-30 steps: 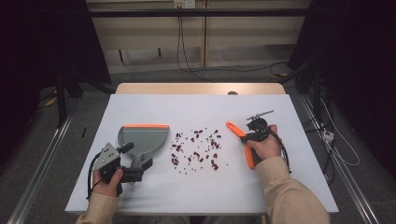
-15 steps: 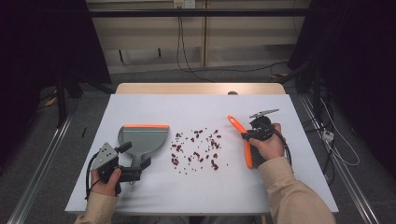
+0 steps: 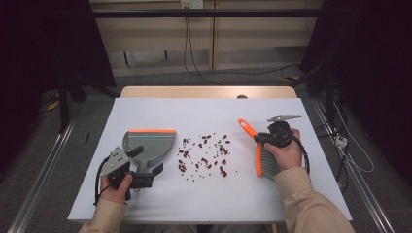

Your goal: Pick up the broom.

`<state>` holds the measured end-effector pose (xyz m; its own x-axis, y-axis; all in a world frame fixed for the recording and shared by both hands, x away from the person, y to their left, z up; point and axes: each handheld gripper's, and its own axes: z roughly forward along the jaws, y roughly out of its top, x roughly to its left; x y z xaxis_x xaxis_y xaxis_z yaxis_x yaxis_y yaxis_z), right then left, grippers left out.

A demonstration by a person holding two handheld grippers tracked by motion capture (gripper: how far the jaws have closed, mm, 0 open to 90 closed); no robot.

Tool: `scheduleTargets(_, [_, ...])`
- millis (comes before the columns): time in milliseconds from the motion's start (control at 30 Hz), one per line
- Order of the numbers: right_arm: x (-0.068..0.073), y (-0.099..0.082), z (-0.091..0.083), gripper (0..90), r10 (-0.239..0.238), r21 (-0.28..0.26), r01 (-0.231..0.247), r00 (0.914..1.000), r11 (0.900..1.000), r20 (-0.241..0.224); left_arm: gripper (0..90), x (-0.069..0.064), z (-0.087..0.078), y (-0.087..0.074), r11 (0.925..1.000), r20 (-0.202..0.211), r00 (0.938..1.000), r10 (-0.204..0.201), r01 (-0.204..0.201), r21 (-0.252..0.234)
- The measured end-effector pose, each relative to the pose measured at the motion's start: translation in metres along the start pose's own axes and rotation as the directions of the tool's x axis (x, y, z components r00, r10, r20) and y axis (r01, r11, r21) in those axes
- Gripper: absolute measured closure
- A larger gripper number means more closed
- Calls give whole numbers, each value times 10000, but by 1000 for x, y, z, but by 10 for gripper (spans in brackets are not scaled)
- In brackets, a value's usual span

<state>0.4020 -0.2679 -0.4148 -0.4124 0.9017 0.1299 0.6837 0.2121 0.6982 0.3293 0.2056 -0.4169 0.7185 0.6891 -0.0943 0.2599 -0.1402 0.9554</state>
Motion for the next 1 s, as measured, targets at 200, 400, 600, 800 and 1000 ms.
scheduleTargets(200, [-5,-1,21,740,344,716,-334,9993,9969,-123,27,2,-2,-1,10000,-58,10000,-20,20,-7])
scheduleTargets(400, [-10,-1,35,730,564,1226,-532,9981,9910,-228,27,3,-1,-3,9999,26,10000,16,-16,100])
scheduleTargets(600, [-7,5,34,717,-70,1814,20,9996,9834,270,27,3,-2,-3,9999,48,10000,85,-86,92])
scheduleTargets(800, [-3,4,31,525,-145,2263,-48,9964,9740,838,27,5,-4,-4,9999,38,10000,58,-58,113])
scheduleTargets(1000, [5,3,39,593,-347,2685,103,9957,9632,862,27,5,-3,-3,9997,61,9998,173,-173,162])
